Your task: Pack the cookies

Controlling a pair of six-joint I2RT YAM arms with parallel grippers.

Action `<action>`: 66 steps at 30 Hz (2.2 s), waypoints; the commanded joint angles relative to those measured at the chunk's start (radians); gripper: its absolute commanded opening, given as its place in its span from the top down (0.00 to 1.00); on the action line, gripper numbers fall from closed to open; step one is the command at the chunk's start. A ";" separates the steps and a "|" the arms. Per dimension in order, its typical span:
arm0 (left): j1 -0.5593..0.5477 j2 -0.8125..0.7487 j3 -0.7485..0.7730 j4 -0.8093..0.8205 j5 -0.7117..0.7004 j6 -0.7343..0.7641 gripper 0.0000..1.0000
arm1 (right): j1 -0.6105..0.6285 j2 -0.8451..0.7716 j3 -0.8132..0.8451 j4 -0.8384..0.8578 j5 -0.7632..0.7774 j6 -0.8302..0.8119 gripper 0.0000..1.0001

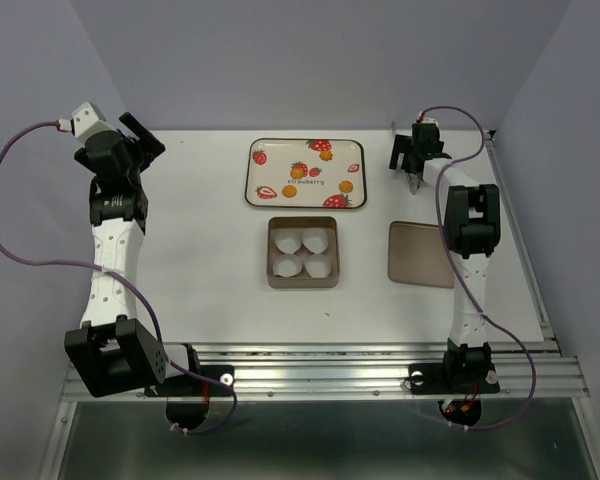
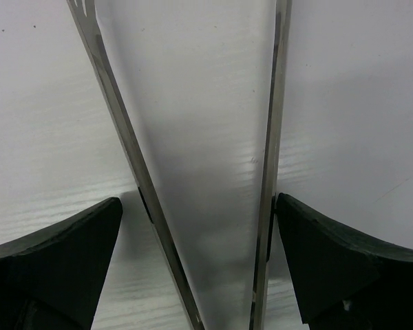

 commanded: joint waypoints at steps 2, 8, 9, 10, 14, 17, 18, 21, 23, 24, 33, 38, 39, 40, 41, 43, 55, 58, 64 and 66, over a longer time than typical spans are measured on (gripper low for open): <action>0.001 -0.026 0.039 0.017 -0.012 -0.003 0.01 | -0.030 0.046 0.033 0.012 -0.071 0.009 0.03; 0.001 -0.029 0.022 0.006 -0.042 0.009 0.01 | -0.030 0.052 0.030 0.012 -0.138 -0.038 0.16; 0.001 -0.024 0.031 -0.014 -0.054 0.011 0.01 | -0.030 0.051 0.032 0.012 -0.140 -0.040 0.20; 0.001 -0.023 0.033 -0.014 -0.064 0.009 0.01 | -0.030 0.048 0.027 0.013 -0.143 -0.043 0.23; 0.001 -0.033 0.015 -0.014 -0.079 -0.006 0.01 | -0.030 0.026 0.017 0.013 -0.120 -0.053 0.37; 0.001 -0.036 0.013 -0.009 -0.070 -0.011 0.01 | -0.030 0.009 0.026 0.012 -0.103 -0.050 0.43; 0.001 -0.038 0.015 -0.008 -0.067 -0.009 0.01 | -0.030 0.002 0.027 0.013 -0.099 -0.046 0.45; 0.001 -0.042 0.013 -0.002 -0.059 -0.011 0.01 | -0.030 -0.046 0.030 0.018 -0.113 -0.053 0.48; 0.001 -0.044 0.007 0.009 -0.048 -0.009 0.01 | -0.030 -0.102 0.024 0.033 -0.128 -0.061 0.49; 0.001 -0.044 0.006 0.009 -0.045 -0.008 0.01 | -0.030 -0.124 0.018 0.041 -0.129 -0.058 0.49; 0.001 -0.041 -0.016 0.031 0.034 -0.017 0.01 | -0.030 -0.422 -0.250 0.193 -0.209 -0.109 0.51; 0.001 -0.038 -0.016 0.034 0.071 -0.015 0.01 | -0.030 -0.570 -0.361 0.194 -0.309 -0.126 0.53; 0.001 -0.036 -0.016 0.034 0.077 -0.014 0.01 | -0.030 -0.590 -0.390 0.191 -0.342 -0.120 0.53; 0.001 -0.036 -0.016 0.035 0.091 -0.015 0.01 | -0.030 -0.607 -0.401 0.185 -0.364 -0.115 0.52; 0.001 -0.035 -0.017 0.035 0.100 -0.014 0.01 | -0.030 -0.642 -0.413 0.174 -0.390 -0.110 0.52; 0.001 -0.032 -0.022 0.035 0.117 -0.014 0.01 | -0.030 -0.679 -0.447 0.132 -0.464 -0.104 0.52; -0.057 0.017 -0.036 0.037 0.159 0.003 0.01 | 0.214 -0.795 -0.490 -0.163 -0.378 -0.172 0.51; -0.082 0.028 -0.041 0.037 0.150 0.011 0.01 | 0.247 -0.775 -0.476 -0.205 -0.357 -0.152 0.51; -0.105 0.048 -0.044 0.026 0.154 0.022 0.01 | 0.286 -0.733 -0.479 -0.251 -0.274 -0.149 0.50; -0.110 0.054 -0.044 0.026 0.154 0.022 0.01 | 0.298 -0.724 -0.480 -0.255 -0.266 -0.149 0.50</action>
